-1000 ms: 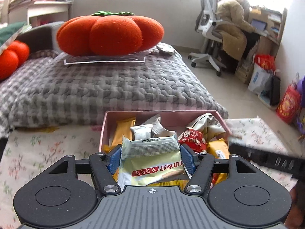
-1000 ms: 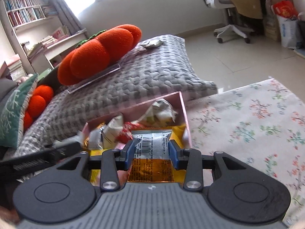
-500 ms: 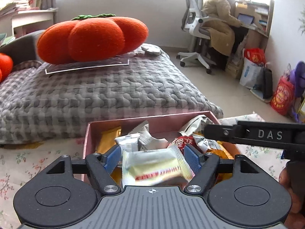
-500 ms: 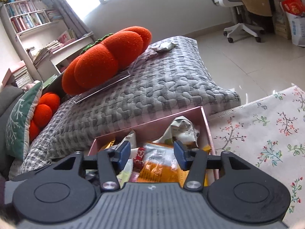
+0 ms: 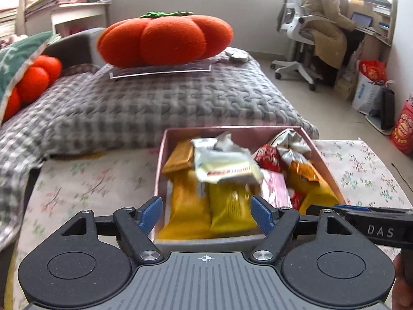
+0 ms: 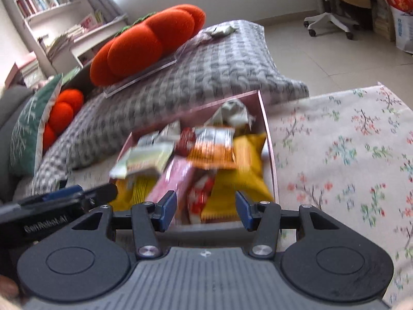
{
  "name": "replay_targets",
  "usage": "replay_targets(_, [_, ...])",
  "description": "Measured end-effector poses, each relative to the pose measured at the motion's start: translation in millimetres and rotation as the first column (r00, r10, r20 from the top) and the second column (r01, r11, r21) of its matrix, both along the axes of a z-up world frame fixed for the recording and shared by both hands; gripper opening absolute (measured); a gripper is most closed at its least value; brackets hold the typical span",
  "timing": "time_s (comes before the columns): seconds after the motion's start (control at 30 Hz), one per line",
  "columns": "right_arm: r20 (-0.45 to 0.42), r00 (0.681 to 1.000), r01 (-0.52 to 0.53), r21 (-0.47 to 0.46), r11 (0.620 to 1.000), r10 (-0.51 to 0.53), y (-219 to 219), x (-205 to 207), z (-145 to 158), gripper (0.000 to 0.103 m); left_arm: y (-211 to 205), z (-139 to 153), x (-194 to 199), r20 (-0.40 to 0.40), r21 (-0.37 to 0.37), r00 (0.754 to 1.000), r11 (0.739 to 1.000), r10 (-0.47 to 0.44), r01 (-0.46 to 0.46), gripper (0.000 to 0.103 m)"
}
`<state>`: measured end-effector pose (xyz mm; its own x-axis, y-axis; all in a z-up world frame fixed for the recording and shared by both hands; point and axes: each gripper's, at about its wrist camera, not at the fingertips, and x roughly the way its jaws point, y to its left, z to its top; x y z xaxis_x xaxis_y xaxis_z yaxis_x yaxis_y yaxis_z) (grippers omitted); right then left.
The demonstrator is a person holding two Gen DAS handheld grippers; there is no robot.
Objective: Organize snacks
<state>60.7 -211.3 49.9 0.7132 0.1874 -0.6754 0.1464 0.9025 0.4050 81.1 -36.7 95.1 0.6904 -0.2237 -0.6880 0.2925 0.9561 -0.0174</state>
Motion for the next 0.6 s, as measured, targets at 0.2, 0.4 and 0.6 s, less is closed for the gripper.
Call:
replay_targets(0.2, [0.005, 0.998, -0.065, -0.043, 0.997, 0.065, 18.5, -29.7, 12.8, 0.049, 15.5, 3.0, -36.7, -0.016, 0.032, 0.999, 0.999, 0.042, -0.041, 0.078])
replay_targets(0.4, [0.012, 0.990, -0.141, -0.065, 0.988, 0.142, 36.7, -72.2, 28.0, 0.053, 41.6, 2.7, -79.5, -0.026, 0.013, 0.996, 0.997, 0.080, -0.080, 0.083])
replay_targets(0.6, [0.030, 0.989, -0.142, -0.061, 0.988, 0.144, 41.2, -109.2, 23.3, 0.064, 44.9, -6.7, -105.6, -0.029, 0.002, 0.997, 0.998, 0.069, -0.069, 0.087])
